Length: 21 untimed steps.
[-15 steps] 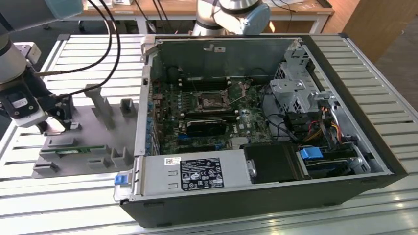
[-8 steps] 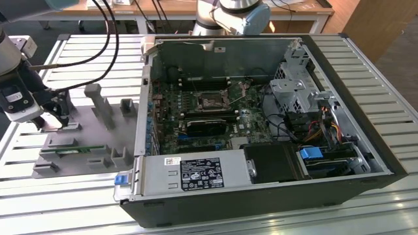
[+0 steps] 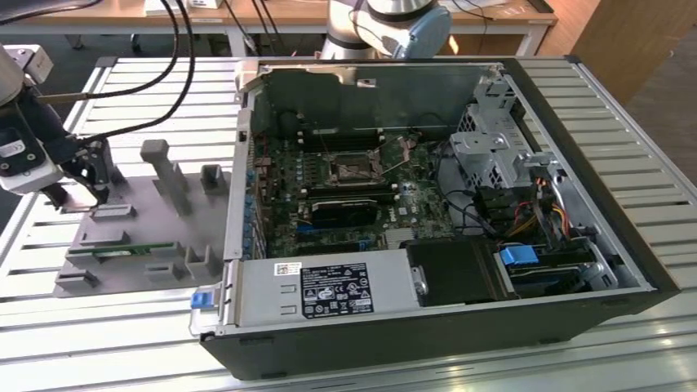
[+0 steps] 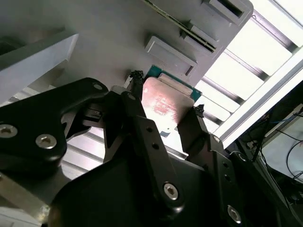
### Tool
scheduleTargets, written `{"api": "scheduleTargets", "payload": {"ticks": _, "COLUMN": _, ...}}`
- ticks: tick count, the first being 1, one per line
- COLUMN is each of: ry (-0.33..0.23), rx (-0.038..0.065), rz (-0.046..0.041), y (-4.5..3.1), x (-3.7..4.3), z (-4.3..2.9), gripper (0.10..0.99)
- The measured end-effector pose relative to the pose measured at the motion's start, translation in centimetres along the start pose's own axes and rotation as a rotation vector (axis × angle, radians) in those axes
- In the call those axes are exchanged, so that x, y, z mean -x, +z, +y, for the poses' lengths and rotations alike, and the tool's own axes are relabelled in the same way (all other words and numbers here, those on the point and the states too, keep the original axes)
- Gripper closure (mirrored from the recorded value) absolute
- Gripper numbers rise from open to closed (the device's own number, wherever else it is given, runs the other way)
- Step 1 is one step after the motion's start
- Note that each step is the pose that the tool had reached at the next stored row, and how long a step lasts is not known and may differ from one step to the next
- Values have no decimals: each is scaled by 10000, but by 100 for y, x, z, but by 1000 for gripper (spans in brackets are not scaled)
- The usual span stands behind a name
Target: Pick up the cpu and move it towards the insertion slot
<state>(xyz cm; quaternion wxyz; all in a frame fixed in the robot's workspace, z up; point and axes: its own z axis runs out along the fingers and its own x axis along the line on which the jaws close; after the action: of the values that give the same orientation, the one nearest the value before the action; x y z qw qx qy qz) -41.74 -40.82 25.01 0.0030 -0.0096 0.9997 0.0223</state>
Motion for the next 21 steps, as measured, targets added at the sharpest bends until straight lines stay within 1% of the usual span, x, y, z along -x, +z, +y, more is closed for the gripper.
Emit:
{"api": "scheduleTargets", "payload": {"ticks": 18, "ry": -2, "rx": -1, "rz": -46, "y": -451, "x": 3, "z": 20, "gripper": 545}}
{"api": "scheduleTargets", "payload": {"ticks": 21, "ry": -3, "rx": -1, "rz": -51, "y": -516, "x": 3, "z": 23, "gripper": 545}}
